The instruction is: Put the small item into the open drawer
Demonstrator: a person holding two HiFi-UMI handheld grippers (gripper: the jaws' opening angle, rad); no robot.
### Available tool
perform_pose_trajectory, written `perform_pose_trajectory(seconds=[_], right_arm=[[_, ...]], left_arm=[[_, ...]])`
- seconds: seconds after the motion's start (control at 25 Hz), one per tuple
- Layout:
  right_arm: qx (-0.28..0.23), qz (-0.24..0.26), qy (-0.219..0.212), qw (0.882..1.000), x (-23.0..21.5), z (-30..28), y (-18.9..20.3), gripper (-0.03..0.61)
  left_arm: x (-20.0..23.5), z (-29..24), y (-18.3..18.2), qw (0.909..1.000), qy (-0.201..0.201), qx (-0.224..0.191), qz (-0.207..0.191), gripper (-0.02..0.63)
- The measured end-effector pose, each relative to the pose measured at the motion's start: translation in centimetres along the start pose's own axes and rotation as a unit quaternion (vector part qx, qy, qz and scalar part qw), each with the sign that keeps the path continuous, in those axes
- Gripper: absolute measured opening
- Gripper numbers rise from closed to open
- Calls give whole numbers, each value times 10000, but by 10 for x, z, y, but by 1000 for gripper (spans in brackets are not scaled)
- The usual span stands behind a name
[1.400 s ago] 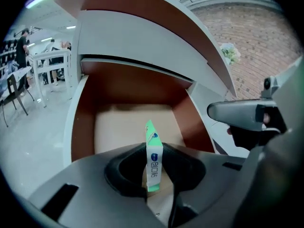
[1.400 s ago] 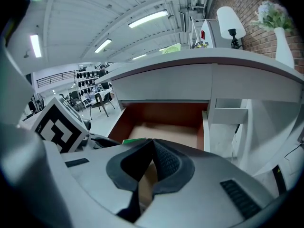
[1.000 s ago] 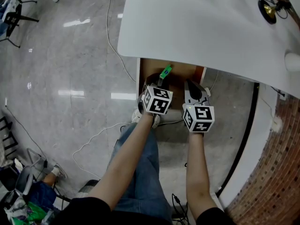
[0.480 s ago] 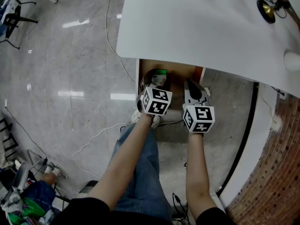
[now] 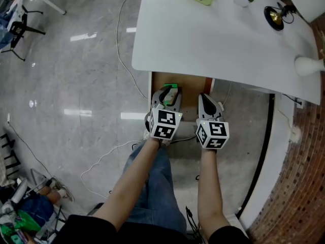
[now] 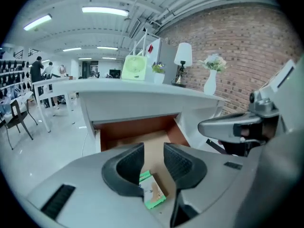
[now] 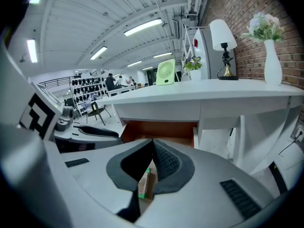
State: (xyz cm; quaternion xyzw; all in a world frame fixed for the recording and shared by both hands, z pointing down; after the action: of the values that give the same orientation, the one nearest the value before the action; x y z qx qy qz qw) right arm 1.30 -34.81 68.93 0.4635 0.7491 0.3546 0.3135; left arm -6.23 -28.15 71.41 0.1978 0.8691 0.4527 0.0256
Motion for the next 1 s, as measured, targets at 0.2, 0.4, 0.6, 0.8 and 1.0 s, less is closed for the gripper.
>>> perform_pose_trajectory(seconds=[0.2, 0.4, 0.6, 0.8, 1.0], right_arm=[[-264, -147, 113, 9995, 13, 46, -42, 2], [-882, -262, 283, 9954, 19, 95, -114, 2], [-1487, -109, 396, 9880, 24, 148, -180, 2], [-1976, 46, 521, 9789, 28, 195, -232, 2], [-2472, 222, 678, 9663, 24, 227, -282, 0]], left_arm=[[3, 69, -56, 9990, -114, -423, -87, 69], [15, 131, -141, 9942, -229, -984, -366, 38], [17, 188, -211, 9852, -221, -1550, -691, 28], [16, 234, -261, 9761, -216, -2011, -800, 23], [15, 265, -308, 9642, -217, -2508, -830, 23]])
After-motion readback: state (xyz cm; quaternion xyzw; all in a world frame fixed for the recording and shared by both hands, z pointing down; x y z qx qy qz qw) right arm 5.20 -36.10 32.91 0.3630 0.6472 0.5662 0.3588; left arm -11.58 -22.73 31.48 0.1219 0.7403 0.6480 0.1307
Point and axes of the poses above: the fingertips, and each gripper's own axes: z backward along the fingers, x to its left, y out of its underside, the point moved 1 cm from there along z, backward along the fingers, and after that the axes turned 1 degree about y, right-handed, at the moved point
